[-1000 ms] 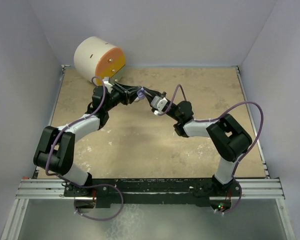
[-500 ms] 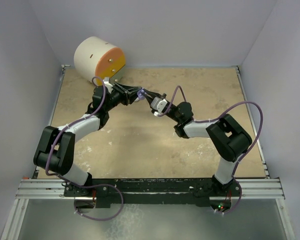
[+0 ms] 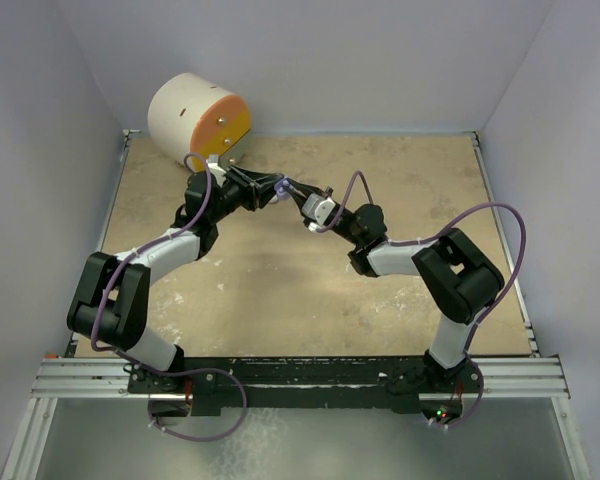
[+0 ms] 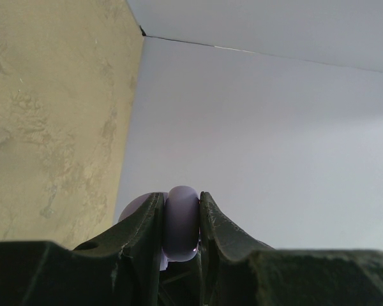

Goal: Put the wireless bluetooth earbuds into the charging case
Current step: Place the earbud in the charging case.

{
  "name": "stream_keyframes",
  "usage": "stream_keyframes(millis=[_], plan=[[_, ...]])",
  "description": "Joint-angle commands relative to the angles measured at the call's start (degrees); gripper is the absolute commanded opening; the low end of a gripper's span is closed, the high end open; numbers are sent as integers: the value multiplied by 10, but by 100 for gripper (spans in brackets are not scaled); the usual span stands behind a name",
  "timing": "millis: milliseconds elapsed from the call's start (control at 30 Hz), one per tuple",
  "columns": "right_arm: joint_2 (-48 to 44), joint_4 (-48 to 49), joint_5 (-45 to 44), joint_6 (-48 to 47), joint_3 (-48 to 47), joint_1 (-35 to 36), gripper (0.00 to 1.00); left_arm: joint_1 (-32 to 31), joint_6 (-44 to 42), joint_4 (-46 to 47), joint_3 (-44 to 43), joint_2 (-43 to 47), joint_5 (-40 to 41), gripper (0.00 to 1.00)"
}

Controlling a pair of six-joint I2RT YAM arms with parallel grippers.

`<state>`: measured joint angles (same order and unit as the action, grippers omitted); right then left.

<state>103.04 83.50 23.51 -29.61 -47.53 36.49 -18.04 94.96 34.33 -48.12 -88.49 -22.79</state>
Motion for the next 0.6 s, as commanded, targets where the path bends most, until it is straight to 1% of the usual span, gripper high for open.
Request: stream_keyframes(millis=[0,267,567], plan=[[-17,-5,-7,21,-3,3,2,-2,0,37,-22,22,1,0],[-21,-11,-8,37,-5,3,6,-2,0,38,-24,19,5,0],[-30,-19,-8,44,-5,4,7,-2,-1,37,-26,17,7,0]])
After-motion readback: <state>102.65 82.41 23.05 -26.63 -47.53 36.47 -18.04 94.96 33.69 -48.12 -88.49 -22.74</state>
